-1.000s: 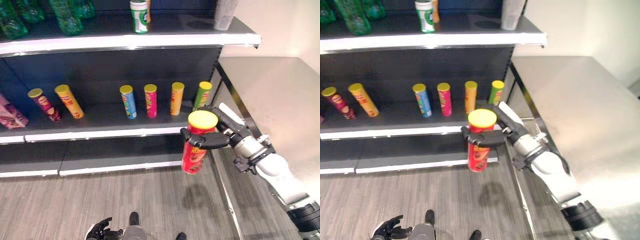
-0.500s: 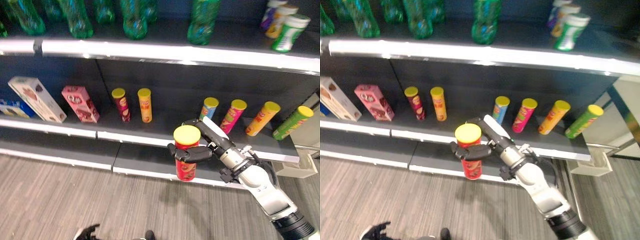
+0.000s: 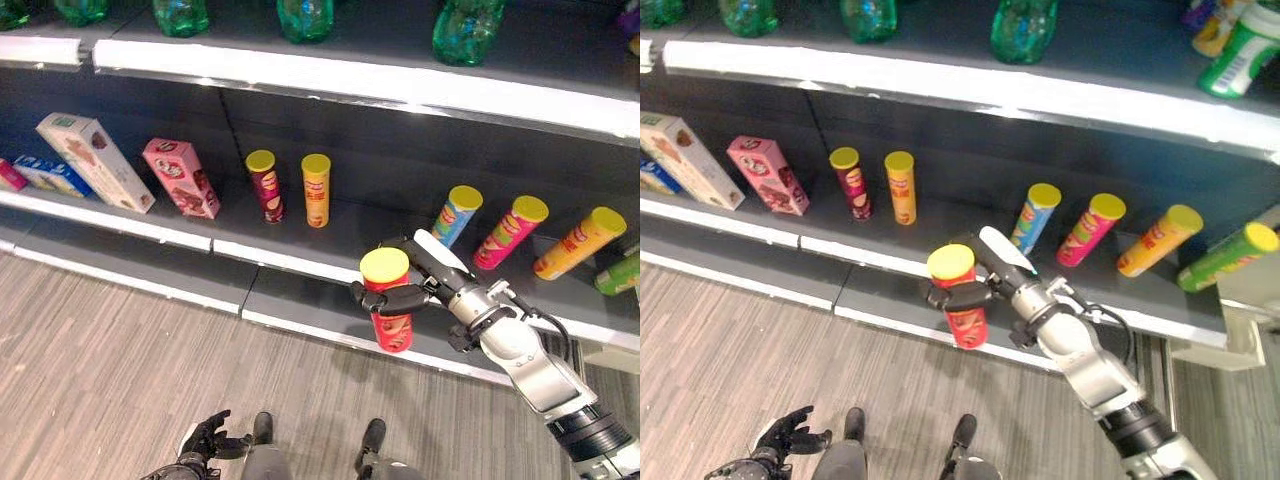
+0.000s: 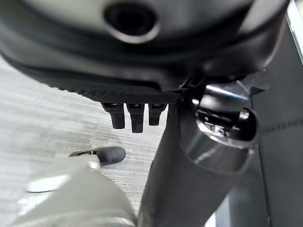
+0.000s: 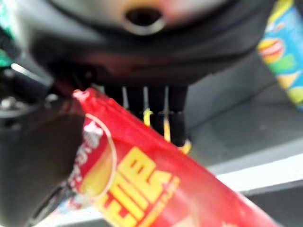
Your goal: Put the goods on the table back onto the shelves and tidy them up.
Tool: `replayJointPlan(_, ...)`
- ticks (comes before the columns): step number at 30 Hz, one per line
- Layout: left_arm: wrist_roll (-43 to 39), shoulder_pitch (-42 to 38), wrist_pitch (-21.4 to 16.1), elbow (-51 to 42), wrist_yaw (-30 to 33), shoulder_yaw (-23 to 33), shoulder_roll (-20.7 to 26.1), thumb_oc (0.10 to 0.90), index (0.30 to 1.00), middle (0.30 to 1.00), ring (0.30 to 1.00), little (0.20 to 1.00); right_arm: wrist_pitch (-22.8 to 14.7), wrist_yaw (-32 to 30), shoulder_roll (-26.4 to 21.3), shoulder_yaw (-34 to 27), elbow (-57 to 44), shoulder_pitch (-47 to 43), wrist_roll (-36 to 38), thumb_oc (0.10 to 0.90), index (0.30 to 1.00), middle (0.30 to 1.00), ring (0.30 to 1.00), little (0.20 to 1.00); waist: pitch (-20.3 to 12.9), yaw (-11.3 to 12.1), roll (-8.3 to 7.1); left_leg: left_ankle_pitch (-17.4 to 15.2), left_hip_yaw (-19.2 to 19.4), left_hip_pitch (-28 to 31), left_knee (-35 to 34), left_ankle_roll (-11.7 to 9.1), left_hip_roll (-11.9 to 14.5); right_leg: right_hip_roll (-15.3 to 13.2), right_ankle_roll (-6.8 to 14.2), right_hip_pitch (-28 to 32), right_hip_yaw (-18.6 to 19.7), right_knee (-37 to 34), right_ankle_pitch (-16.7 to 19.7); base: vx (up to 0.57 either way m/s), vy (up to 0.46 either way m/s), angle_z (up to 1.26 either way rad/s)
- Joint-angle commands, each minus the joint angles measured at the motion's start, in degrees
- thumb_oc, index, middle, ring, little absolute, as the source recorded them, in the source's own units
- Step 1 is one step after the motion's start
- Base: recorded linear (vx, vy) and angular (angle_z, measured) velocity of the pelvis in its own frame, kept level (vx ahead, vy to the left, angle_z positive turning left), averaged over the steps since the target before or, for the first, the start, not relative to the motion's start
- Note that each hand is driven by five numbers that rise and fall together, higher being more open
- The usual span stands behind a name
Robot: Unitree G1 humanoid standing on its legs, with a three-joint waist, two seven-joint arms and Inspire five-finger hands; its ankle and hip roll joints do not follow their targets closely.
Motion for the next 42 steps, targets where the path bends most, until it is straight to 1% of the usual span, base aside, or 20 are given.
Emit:
replayJointPlan(1, 3.28, 1.06, -2.16, -0.5, 0.24, -0.73, 3.95, 0.8, 0.9, 0.9, 0.9, 0.9, -4.33, -5.61, 1.98, -3.05, -6.16, -4.34, -3.42, 0.4, 0.3, 0.3, 0.3, 0.3, -5.13, 1.54, -2.05, -1.14, 1.7, -0.88, 3.75, 1.37, -3.62, -10.38, 7.99, 2.26, -1.37, 5.24, -5.13, 0.02, 0.125, -0.6)
replayJointPlan(2, 3.29, 1.07, -2.16, -0.5, 0.24, -0.71, 3.98, 0.8, 0.9, 0.9, 0.9, 0.9, -4.33, -5.66, 2.04, -3.02, -6.14, -4.37, -3.49, 0.4, 0.3, 0.3, 0.3, 0.3, -5.07, 1.68, -2.16, -1.1, 1.9, -0.7, 3.62, 1.43, -3.73, -10.49, 8.05, 2.22, -1.16, 5.3, -5.13, 0.0, 0.139, -0.6)
replayJointPlan(4, 3.35, 1.13, -2.4, 0.17, 1.46, -0.34, 4.07, 0.8, 0.9, 0.9, 0.9, 0.9, -4.03, -9.66, 4.73, -3.24, -4.53, -5.09, -7.08, 0.4, 0.3, 0.3, 0.3, 0.3, -4.13, 2.38, -1.75, -1.81, 2.99, -0.72, 4.02, 2.42, -4.86, -11.91, 8.57, 1.19, -0.82, 5.59, -4.18, -0.02, 0.123, -0.22)
replayJointPlan(5, 3.36, 1.13, -2.42, 0.19, 1.47, -0.32, 4.11, 0.8, 0.9, 0.9, 0.9, 0.9, -4.06, -9.76, 4.81, -3.19, -4.46, -5.12, -7.16, 0.4, 0.3, 0.3, 0.3, 0.3, -4.12, 2.43, -1.84, -1.85, 3.06, -0.74, 4.09, 2.46, -4.91, -11.97, 8.6, 1.14, -0.73, 5.62, -4.16, -0.01, 0.075, 0.1)
replayJointPlan(6, 3.76, 1.49, -2.65, 0.56, 2.16, -0.42, 3.88, 0.8, 0.9, 0.9, 0.9, 0.9, -4.03, -13.39, 6.73, -3.76, -2.83, -5.2, -10.25, 0.4, 0.3, 0.3, 0.3, 0.3, -3.61, 2.9, -1.57, -2.16, 3.27, -0.85, 4.4, 2.98, -5.42, -12.39, 8.71, 1.08, -0.73, 5.64, -3.99, 0.0, 0.058, 0.16)
replayJointPlan(9, 3.09, 1.81, -3.25, 0.58, 3.62, -0.89, 3.44, 0.8, 0.9, 0.9, 0.9, 0.9, -3.58, -20.1, 9.98, -3.56, 1.21, -7.28, -14.08, 0.4, 0.3, 0.3, 0.3, 0.3, -2.45, 3.79, -1.07, -2.31, 3.17, -1.47, 5.25, 3.34, -5.81, -12.97, 8.91, 0.68, -0.83, 5.93, -3.74, -0.03, 0.027, 0.06)
replayJointPlan(11, 0.95, 0.51, -4.21, -1.17, 5.72, -3.25, 3.77, 0.8, 0.9, 0.9, 0.9, 0.9, -1.61, -27.15, 12.04, -3.35, 6.54, -13.3, -16.84, 0.4, 0.3, 0.3, 0.3, 0.3, 0.62, 5.2, -0.31, -2.17, 1.32, -4.99, 7.83, 3.57, -5.77, -13.44, 8.55, -1.24, -0.71, 7.76, -4.25, -0.14, -0.049, 0.08)
replayJointPlan(13, -0.59, -0.52, -4.85, -3.32, 6.41, -5.34, 4.39, 0.8, 0.9, 0.9, 0.9, 0.9, -0.41, -31.68, 11.55, -5.24, 9.7, -16.96, -16.76, 0.4, 0.3, 0.3, 0.3, 0.3, 3.02, 6.33, 0.88, -1.23, -0.46, -7.98, 8.61, 3.45, -5.79, -13.74, 8.41, -2.87, -1.44, 9.12, -4.49, -0.11, -0.063, 0.37)
replayJointPlan(15, -0.87, -0.62, -4.98, -3.93, 6.44, -5.75, 4.54, 0.8, 0.9, 0.9, 0.9, 0.9, -0.23, -32.69, 11.28, -6.13, 10.06, -17.42, -16.73, 0.4, 0.3, 0.3, 0.3, 0.3, 3.3, 6.53, 1.2, -0.95, -0.97, -8.79, 8.67, 3.36, -5.8, -13.8, 8.4, -3.33, -1.79, 9.39, -4.56, -0.03, -0.04, 0.49)
replayJointPlan(16, -0.93, -0.68, -5.21, -4.77, 6.36, -6.63, 4.79, 0.8, 0.9, 0.9, 0.9, 0.9, -0.19, -34.69, 10.99, -7.65, 10.86, -18.69, -16.51, 0.4, 0.3, 0.3, 0.3, 0.3, 4.14, 7.0, 1.88, -0.79, -1.56, -9.61, 8.71, 3.07, -5.6, -13.81, 8.48, -3.67, -2.28, 9.83, -4.92, -0.02, -0.039, 0.14)
replayJointPlan(17, -0.94, -0.71, -5.19, -4.78, 6.35, -6.64, 4.79, 0.8, 0.9, 0.9, 0.9, 0.9, -0.2, -34.71, 10.97, -7.65, 10.9, -18.73, -16.5, 0.4, 0.3, 0.3, 0.3, 0.3, 4.12, 6.98, 1.9, -0.79, -1.61, -9.67, 8.74, 3.07, -5.6, -13.81, 8.47, -3.7, -2.33, 9.84, -4.93, -0.01, -0.04, -0.01)
replayJointPlan(19, -0.32, -0.92, -5.25, -4.95, 6.41, -7.75, 4.99, 0.8, 0.9, 0.9, 0.9, 0.9, -0.01, -37.3, 10.71, -9.21, 11.5, -20.55, -16.37, 0.4, 0.3, 0.3, 0.3, 0.3, 4.78, 7.65, 2.68, -0.11, -2.49, -10.87, 8.34, 2.88, -5.69, -14.06, 8.62, -4.33, -3.14, 10.16, -4.96, 0.0, -0.033, 0.1)
replayJointPlan(22, -0.15, -1.4, -5.45, -4.96, 6.62, -8.45, 5.02, 0.8, 0.9, 0.9, 0.9, 0.9, 0.1, -39.33, 9.88, -10.02, 12.35, -22.03, -16.98, 0.4, 0.3, 0.3, 0.3, 0.3, 5.07, 8.02, 3.17, 0.42, -3.21, -11.75, 7.9, 2.67, -5.77, -14.18, 8.72, -4.82, -3.8, 10.28, -5.05, -0.01, -0.024, 0.25)
replayJointPlan(23, -0.46, -2.19, -6.02, -5.47, 7.15, -9.3, 5.13, 0.8, 0.9, 0.9, 0.9, 0.9, 0.61, -42.71, 8.94, -11.48, 14.22, -24.25, -17.48, 0.4, 0.3, 0.3, 0.3, 0.3, 5.87, 8.64, 4.16, 1.14, -4.22, -13.38, 7.52, 2.47, -6.07, -14.5, 8.87, -6.01, -4.43, 11.0, -5.21, -0.03, -0.028, 0.25)
replayJointPlan(24, -0.47, -2.26, -6.03, -5.45, 7.16, -9.32, 5.11, 0.8, 0.9, 0.9, 0.9, 0.9, 0.58, -42.76, 8.9, -11.46, 14.32, -24.34, -17.46, 0.4, 0.3, 0.3, 0.3, 0.3, 5.86, 8.63, 4.17, 1.16, -4.25, -13.45, 7.52, 2.47, -6.08, -14.51, 8.86, -6.07, -4.46, 11.04, -5.23, -0.03, -0.025, 0.16)
replayJointPlan(25, -0.42, -2.95, -6.14, -5.47, 7.52, -10.15, 4.99, 0.8, 0.9, 0.9, 0.9, 0.9, 0.95, -45.79, 8.19, -13.19, 15.16, -26.13, -17.41, 0.4, 0.3, 0.3, 0.3, 0.3, 6.5, 9.04, 4.94, 1.62, -4.92, -14.56, 7.13, 2.46, -6.46, -14.72, 8.93, -6.9, -4.99, 11.49, -5.42, 0.0, -0.007, 0.15)
replayJointPlan(35, 0.03, -4.26, -6.68, -4.74, 8.13, -11.74, 5.0, 0.8, 0.9, 0.9, 0.9, 0.9, 2.24, -51.15, 3.52, -14.43, 19.39, -32.07, -16.81, 0.4, 0.3, 0.3, 0.3, 0.3, 7.17, 10.2, 6.43, 2.71, -6.39, -17.73, 6.27, 2.25, -7.23, -14.98, 9.25, -8.73, -6.55, 11.4, -5.3, 0.02, -0.017, 0.15)
replayJointPlan(38, -0.2, -4.91, -7.1, -5.91, 8.38, -12.82, 5.14, 0.8, 0.9, 0.9, 0.9, 0.9, 3.11, -54.31, 1.28, -15.62, 23.37, -33.41, -15.2, 0.4, 0.3, 0.3, 0.3, 0.3, 7.16, 10.73, 7.28, 3.23, -7.22, -18.61, 5.51, 2.19, -7.81, -15.05, 9.33, -9.17, -6.93, 11.41, -5.57, 0.04, -0.036, 0.1)
replayJointPlan(41, -0.55, -5.22, -7.4, -6.82, 8.5, -13.09, 5.33, 0.8, 0.9, 0.9, 0.9, 0.9, 3.66, -55.38, 0.02, -15.54, 24.64, -34.11, -15.35, 0.4, 0.3, 0.3, 0.3, 0.3, 7.26, 10.81, 7.84, 3.35, -7.52, -19.16, 5.63, 2.18, -8.12, -15.16, 9.35, -9.53, -7.05, 11.69, -5.67, 0.01, -0.013, 0.03)
replayJointPlan(42, -0.37, -5.55, -7.55, -7.09, 8.47, -13.34, 5.62, 0.8, 0.9, 0.9, 0.9, 0.9, 4.06, -55.65, -0.87, -15.32, 25.55, -34.51, -15.65, 0.4, 0.3, 0.3, 0.3, 0.3, 7.35, 10.91, 8.34, 3.46, -7.56, -19.56, 5.71, 2.13, -8.38, -15.26, 9.34, -9.82, -6.87, 11.91, -5.82, 0.09, -0.066, 0.0)
